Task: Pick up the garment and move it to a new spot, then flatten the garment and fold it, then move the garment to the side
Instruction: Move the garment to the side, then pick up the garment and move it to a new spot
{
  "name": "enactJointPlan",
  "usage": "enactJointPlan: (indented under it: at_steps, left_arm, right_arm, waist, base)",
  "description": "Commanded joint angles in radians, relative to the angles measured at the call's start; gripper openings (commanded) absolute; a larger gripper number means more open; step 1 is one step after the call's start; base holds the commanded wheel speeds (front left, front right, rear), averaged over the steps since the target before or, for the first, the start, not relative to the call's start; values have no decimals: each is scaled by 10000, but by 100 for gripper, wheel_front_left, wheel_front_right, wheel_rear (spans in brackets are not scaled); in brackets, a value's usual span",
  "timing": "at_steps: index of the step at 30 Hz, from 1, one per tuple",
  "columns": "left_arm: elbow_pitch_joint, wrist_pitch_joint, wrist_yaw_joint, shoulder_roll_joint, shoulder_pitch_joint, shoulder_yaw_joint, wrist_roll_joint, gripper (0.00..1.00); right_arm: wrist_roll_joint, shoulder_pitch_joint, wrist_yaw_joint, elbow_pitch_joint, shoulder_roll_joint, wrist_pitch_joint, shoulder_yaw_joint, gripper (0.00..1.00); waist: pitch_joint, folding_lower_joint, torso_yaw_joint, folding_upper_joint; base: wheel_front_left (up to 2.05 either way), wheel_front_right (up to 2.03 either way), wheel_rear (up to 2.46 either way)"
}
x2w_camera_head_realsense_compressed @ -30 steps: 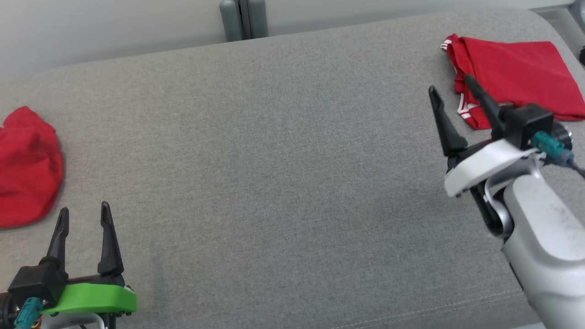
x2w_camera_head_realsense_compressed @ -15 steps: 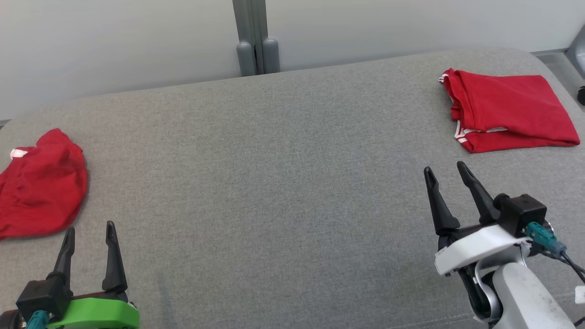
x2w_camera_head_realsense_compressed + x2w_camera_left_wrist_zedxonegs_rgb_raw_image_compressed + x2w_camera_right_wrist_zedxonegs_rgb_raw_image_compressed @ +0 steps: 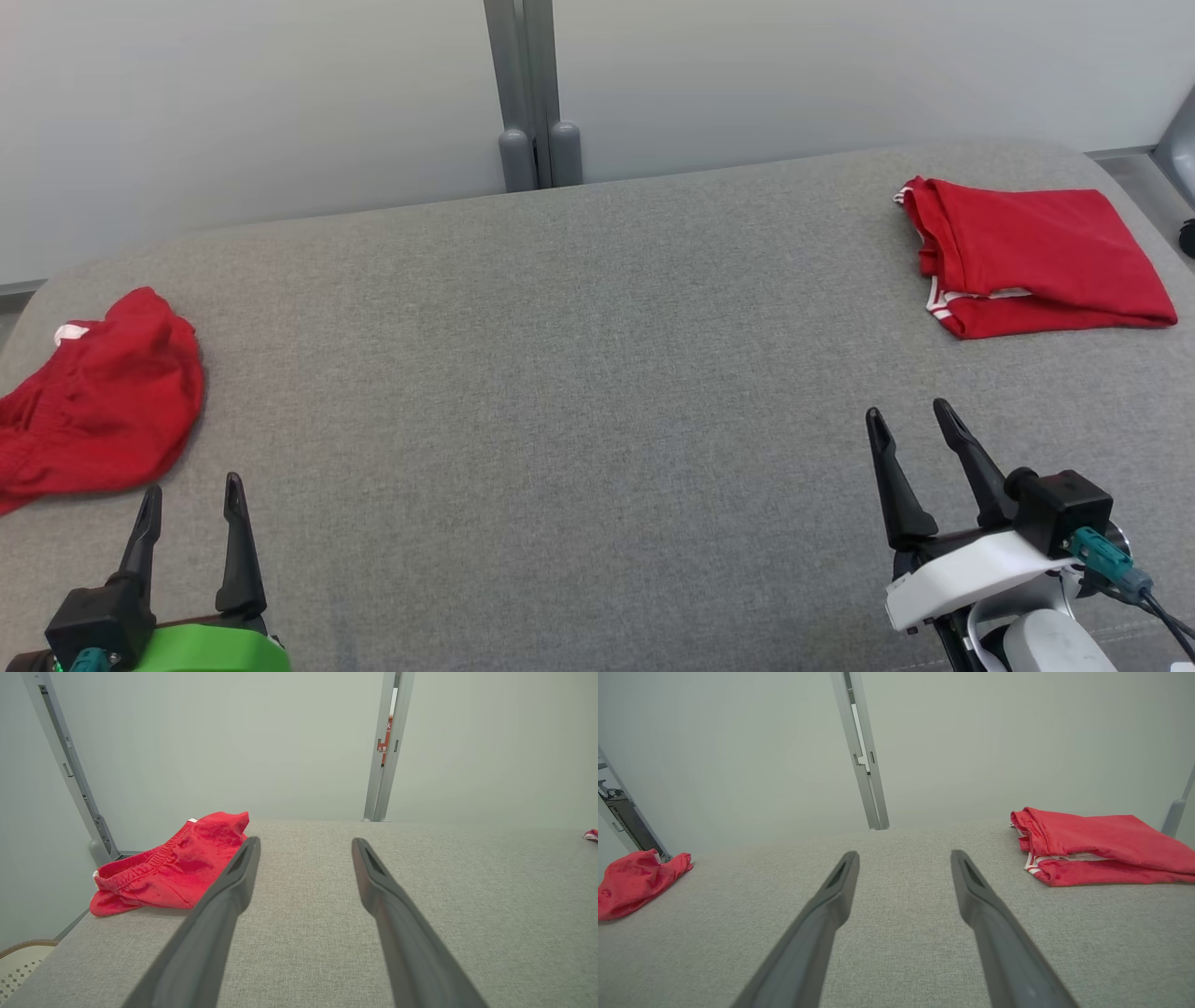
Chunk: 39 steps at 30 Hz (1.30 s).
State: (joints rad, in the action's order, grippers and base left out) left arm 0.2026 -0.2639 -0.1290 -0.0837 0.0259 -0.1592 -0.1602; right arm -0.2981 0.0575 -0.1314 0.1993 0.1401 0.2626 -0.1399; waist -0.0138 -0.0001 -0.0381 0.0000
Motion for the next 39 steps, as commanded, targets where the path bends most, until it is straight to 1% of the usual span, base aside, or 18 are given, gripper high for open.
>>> enactJointPlan:
  at_steps: [1,31,35,39]
  left_arm:
    - [0,-3,-34,-11,135,-36,157,100]
    - [-9,-3,-35,-37,190,-89,163,100]
    - [-33,-3,-35,-72,124,-91,177,100]
    - [-16,-3,-35,-117,40,-78,185,100]
  right_arm:
    - [80,-156,16,-70,-26,29,58,100]
    - [277,-345,16,-120,-187,30,198,100]
    - [288,-357,16,-121,-234,30,223,100]
    - [255,-399,16,-103,-280,30,262,100]
  waist:
    - [-55,1,38,0]
    - [-86,1,236,0]
    - [-73,1,404,0]
    - [-53,1,756,0]
  base:
    - [0,0,0]
    - [0,0,0]
    - [0,0,0]
    - [0,0,0]
